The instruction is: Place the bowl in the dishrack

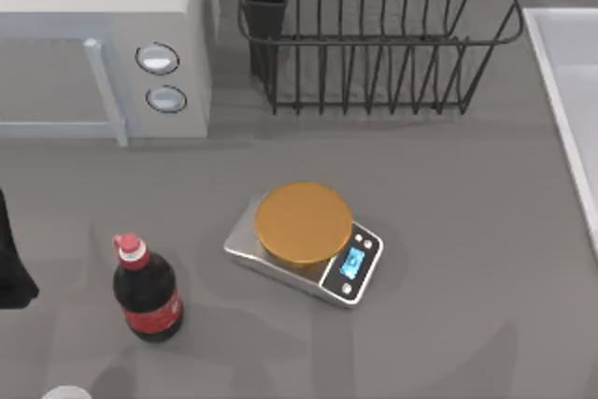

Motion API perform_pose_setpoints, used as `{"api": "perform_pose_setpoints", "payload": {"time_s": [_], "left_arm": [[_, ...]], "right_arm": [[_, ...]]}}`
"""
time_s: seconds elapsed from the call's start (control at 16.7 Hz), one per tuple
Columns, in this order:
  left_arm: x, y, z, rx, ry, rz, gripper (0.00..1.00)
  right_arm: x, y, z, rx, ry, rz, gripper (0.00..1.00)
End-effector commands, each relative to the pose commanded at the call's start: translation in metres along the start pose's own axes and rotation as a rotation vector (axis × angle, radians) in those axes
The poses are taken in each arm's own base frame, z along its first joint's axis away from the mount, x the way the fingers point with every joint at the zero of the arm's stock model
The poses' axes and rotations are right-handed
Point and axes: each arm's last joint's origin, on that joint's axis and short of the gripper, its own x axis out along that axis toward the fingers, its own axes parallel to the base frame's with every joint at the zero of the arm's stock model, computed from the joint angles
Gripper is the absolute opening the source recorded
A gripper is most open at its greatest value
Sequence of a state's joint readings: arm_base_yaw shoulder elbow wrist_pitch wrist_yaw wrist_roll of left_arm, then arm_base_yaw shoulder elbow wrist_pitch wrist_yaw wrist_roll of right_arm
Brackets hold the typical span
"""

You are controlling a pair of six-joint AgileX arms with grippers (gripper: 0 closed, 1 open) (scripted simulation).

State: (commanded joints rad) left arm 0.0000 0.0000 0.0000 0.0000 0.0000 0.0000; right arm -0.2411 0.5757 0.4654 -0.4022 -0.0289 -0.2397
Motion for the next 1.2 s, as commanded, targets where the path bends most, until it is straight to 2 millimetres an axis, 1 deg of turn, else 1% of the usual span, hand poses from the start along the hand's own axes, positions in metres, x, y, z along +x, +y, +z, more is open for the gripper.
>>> {"api": "perform_pose_setpoints", "payload": {"time_s": [0.18, 0.36, 0.48, 0.6, 0.78, 0.96, 1.2], "left_arm": [[0.0, 0.0, 0.0, 0.0, 0.0, 0.0, 1.0], [0.0, 0.0, 0.0, 0.0, 0.0, 0.0, 1.0], [0.0, 0.0, 0.0, 0.0, 0.0, 0.0, 1.0], [0.0, 0.0, 0.0, 0.0, 0.0, 0.0, 1.0], [0.0, 0.0, 0.0, 0.0, 0.0, 0.0, 1.0], [0.0, 0.0, 0.0, 0.0, 0.0, 0.0, 1.0], [0.0, 0.0, 0.0, 0.0, 0.0, 0.0, 1.0]], "right_arm": [[0.027, -0.026, 0.023, -0.028, 0.302, 0.014, 1.0], [0.054, -0.057, 0.037, -0.026, 0.548, 0.058, 1.0], [0.073, -0.08, 0.042, -0.015, 0.679, 0.099, 1.0], [0.09, -0.101, 0.042, 0.003, 0.784, 0.144, 1.0], [0.107, -0.126, 0.041, 0.026, 0.878, 0.195, 1.0], [0.114, -0.137, 0.039, 0.037, 0.912, 0.218, 1.0], [0.114, -0.135, 0.04, 0.033, 0.91, 0.218, 1.0]]}}
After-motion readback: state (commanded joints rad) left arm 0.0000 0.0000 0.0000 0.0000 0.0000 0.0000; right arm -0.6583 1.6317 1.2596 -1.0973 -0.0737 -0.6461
